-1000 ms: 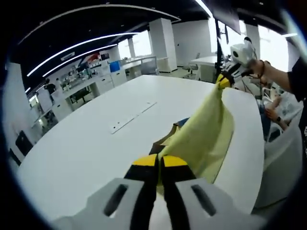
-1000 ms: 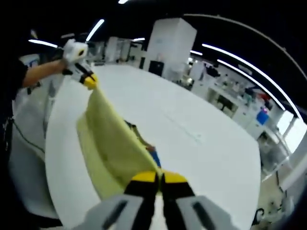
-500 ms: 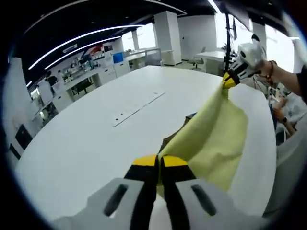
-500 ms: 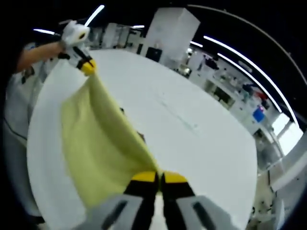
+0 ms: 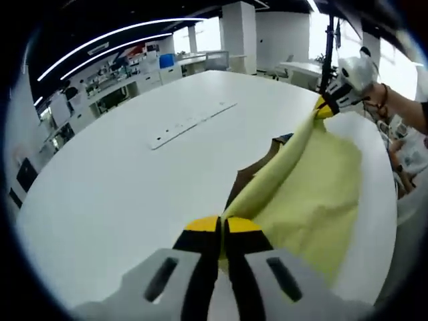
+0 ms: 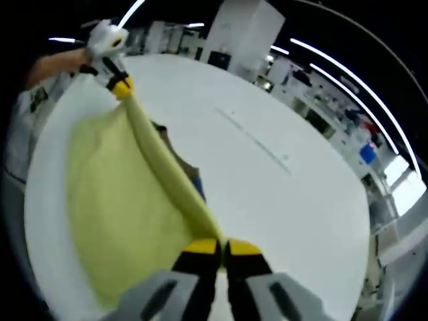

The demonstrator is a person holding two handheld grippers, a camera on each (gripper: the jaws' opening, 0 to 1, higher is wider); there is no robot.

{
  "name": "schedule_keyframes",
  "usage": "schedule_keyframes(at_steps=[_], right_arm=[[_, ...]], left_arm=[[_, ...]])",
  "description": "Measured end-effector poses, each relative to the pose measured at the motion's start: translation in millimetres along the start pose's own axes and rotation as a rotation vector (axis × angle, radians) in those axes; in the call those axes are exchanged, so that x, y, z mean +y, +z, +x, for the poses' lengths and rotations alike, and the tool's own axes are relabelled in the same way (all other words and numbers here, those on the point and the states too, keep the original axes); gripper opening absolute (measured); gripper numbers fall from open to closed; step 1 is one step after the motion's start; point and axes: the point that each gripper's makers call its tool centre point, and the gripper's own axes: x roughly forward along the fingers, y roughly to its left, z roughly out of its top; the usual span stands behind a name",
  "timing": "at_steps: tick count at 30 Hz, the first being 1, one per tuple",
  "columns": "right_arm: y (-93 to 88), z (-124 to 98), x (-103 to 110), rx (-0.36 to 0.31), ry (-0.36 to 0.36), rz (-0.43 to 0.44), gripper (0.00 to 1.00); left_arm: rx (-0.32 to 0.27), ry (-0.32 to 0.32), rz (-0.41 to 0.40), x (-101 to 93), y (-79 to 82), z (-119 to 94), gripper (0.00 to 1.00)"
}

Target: Fold the garment on the visible template until the final outline fits inside the template.

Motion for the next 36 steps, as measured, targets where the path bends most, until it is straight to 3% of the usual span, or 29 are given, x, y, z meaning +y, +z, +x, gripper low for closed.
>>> schedule_keyframes(at_steps=[4, 7, 12, 16, 22, 26, 30, 36], right_arm=[[-4.9, 11, 0, 0.011, 0.013, 0.007, 0.00], [-5.8, 14, -1, 0.017, 0.023, 0.020, 0.00], [-11.7, 21, -4, 0.023, 0.030, 0.044, 0.01], [-14.2, 26, -4, 0.023, 0.042, 0.062, 0.02], [-11.1, 24, -5, 0.012, 0.034, 0.043, 0.07], [-7.0, 16, -5, -0.007, 0.031, 0.023, 0.13], [-4.9, 13, -1, -0.042, 0.065, 0.040, 0.19], [-19.0, 19, -2, -0.009, 0.068, -0.022, 0.20]], left_arm=[[0.015, -0.007, -0.017, 9.3, -10.0, 13, 0.00], [0.035, -0.002, 0.028, 7.6, -14.4, 19, 0.00], [0.046, 0.002, 0.022, 9.8, -21.1, 26, 0.00], [0.036, 0.005, -0.048, 12.5, -23.7, 26, 0.00], [0.015, 0.028, -0.081, 20.9, -24.7, 19, 0.05], [-0.018, 0.029, -0.035, 22.5, -20.3, 10, 0.06], [-0.039, -0.004, 0.005, 12.2, -16.2, 5, 0.15], [0.051, -0.015, 0.171, 11.2, -33.8, 8, 0.23]])
